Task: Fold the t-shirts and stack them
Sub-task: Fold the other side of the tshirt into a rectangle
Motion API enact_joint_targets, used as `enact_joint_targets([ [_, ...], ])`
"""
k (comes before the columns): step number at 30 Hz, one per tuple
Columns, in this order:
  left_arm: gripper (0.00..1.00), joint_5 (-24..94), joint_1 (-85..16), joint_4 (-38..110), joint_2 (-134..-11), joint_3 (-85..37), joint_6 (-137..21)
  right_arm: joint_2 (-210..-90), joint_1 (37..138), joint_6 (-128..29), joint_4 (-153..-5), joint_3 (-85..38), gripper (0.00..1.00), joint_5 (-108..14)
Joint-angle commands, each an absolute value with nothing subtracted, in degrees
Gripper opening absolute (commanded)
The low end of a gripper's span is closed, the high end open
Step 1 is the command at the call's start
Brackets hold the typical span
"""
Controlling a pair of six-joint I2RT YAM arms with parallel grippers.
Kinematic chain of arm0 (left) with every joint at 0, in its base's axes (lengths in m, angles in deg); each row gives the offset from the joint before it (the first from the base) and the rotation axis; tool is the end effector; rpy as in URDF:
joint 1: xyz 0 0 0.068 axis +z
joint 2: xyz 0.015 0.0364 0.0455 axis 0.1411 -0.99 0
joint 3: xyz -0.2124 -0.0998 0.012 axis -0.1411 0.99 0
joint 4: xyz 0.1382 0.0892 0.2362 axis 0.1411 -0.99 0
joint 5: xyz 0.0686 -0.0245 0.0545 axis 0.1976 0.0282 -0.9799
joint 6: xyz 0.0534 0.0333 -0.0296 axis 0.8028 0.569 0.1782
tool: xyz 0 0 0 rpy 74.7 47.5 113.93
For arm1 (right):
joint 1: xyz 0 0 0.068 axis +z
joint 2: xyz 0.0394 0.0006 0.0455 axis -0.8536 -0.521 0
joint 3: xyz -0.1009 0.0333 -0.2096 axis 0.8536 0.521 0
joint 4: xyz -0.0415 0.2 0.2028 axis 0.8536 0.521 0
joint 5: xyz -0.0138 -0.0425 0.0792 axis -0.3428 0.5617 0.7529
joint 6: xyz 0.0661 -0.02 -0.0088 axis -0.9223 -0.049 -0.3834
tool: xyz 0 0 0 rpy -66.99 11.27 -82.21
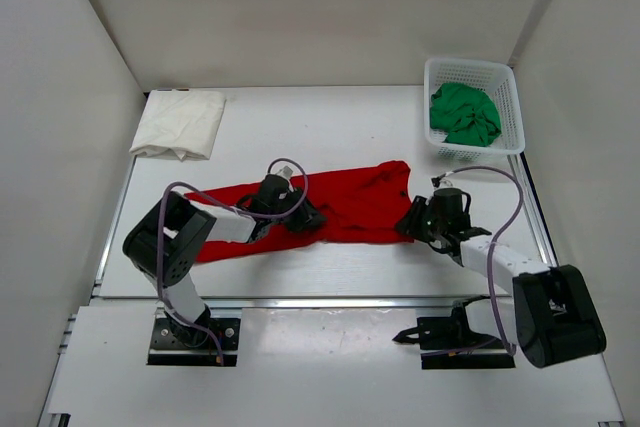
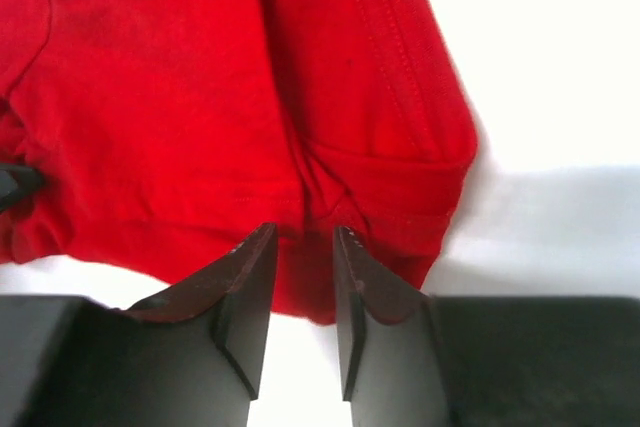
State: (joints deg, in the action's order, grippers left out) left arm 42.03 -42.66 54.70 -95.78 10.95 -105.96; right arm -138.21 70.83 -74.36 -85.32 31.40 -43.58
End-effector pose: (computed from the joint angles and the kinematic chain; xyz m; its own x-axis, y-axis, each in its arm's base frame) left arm 0.2678 -0.2026 0.0409 -0.8856 -0.3967 -0.2415 -0.0958 0.6649 -0.7408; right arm 0.2529 0.0657 0.0703 -0.7477 0.3701 -0.5514 0.0640 0.8666 0.4949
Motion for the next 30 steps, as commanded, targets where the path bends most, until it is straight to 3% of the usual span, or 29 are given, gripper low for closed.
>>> enact_joint_targets([
  [1,0.40,42.83,-44.23,49.95,-90.28,10.92,-103.31,-134.18,70.39,-74.48,-82.31,31.48,0.29,-44.96],
  [7,0.41,39.76,-48.81,49.85,-91.31,5.65,-105.15,-129.34,68.71,-72.89,-80.72,29.72,0.29,-45.40],
  [17,0.35,36.25,-49.34,54.60,-96.60,7.75,-111.74,-126.97,69.41,-73.07,-82.48,31.65,0.28,-43.12],
  [30,0.37,36.77,-51.35,59.96,-102.13,6.61,-115.53,-126.26,69.85,-73.42,-84.15,33.32,0.28,-41.27],
])
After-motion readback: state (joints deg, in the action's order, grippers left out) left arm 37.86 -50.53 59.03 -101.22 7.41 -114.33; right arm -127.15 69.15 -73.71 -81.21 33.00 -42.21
